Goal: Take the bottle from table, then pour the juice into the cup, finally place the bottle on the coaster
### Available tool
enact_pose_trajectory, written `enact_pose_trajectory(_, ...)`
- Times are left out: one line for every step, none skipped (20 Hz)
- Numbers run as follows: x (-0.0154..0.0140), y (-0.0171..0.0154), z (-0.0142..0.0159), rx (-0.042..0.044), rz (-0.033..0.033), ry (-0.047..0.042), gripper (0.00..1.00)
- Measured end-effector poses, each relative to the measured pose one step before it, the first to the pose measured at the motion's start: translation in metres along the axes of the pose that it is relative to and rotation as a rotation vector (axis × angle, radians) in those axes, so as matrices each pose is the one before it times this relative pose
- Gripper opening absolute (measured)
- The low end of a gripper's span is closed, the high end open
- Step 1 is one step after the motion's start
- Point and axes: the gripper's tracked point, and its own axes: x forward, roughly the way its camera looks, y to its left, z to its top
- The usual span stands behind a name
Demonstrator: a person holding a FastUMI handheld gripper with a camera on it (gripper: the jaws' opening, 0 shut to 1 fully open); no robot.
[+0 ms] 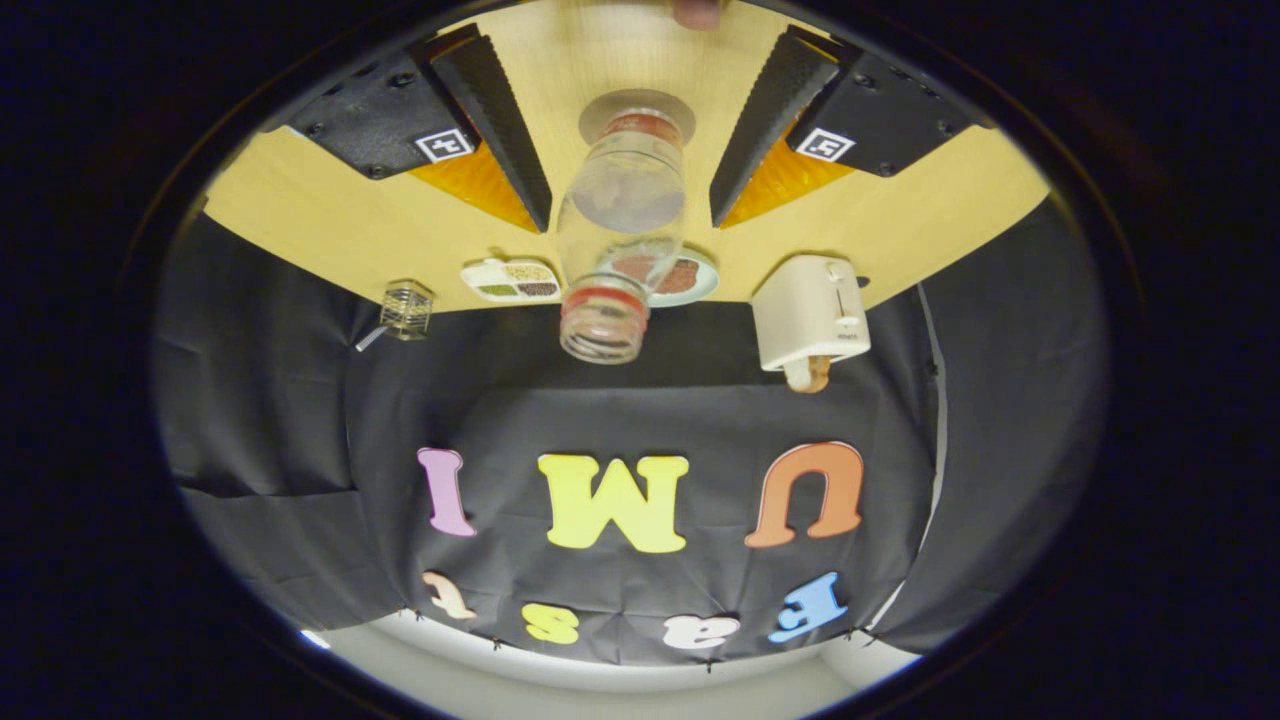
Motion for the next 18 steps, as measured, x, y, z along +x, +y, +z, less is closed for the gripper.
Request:
enact_pose_trajectory(-0.00158, -0.00177, 0.00302, -0.00134, -0.00384, -0.00487, 1.0)
enact_pose_trajectory(0.00193, -0.00029, -0.00107, 0.00212, 0.00073, 0.00463, 1.0)
enact_pose_trajectory(0.00285, 0.00153, -0.00349, -0.00294, 0.00823, 0.01195, 1.0)
enact_pose_trajectory(0.00376, -0.00007, -0.00511, -0.01, -0.00043, 0.02037, 1.0)
enact_pose_trajectory(0.0025, -0.0036, -0.00164, -0.0145, -0.01482, 0.01161, 1.0)
enact_pose_trajectory(0.0027, -0.00082, 0.00191, -0.00442, -0.01088, -0.00319, 1.0)
enact_pose_trajectory(0.00473, 0.00004, 0.00139, -0.00331, -0.01443, -0.00186, 1.0)
enact_pose_trajectory(0.00392, 0.002, 0.0005, -0.00722, -0.00316, 0.00594, 0.97)
enact_pose_trajectory(0.00378, 0.00241, 0.00275, -0.0085, -0.00784, 0.00496, 0.93)
enact_pose_trajectory(0.00387, 0.00117, 0.00145, -0.00654, -0.00524, 0.00827, 0.88)
enact_pose_trajectory(0.00395, -0.00052, 0.00174, -0.00882, -0.0105, 0.01125, 0.87)
enact_pose_trajectory(0.00198, -0.00008, 0.00163, -0.0118, -0.00822, 0.01318, 0.86)
enact_pose_trajectory(0.00169, 0.00168, 0.00264, -0.0124, -0.00103, 0.00656, 0.85)
enact_pose_trajectory(0.00476, 0.00238, 0.001, -0.01022, 0.00213, 0.01454, 0.84)
enact_pose_trajectory(0.00435, 0.0019, 0.00209, -0.01375, -0.00026, 0.00395, 0.83)
enact_pose_trajectory(0.00331, 0.00269, 0.00089, -0.01549, -0.00043, 0.01573, 0.84)
enact_pose_trajectory(0.00469, 0.00207, 0.00094, -0.01155, 0.00065, 0.01217, 0.84)
enact_pose_trajectory(0.00361, 0.00369, 0.00195, -0.0118, 0.00828, 0.00631, 0.84)
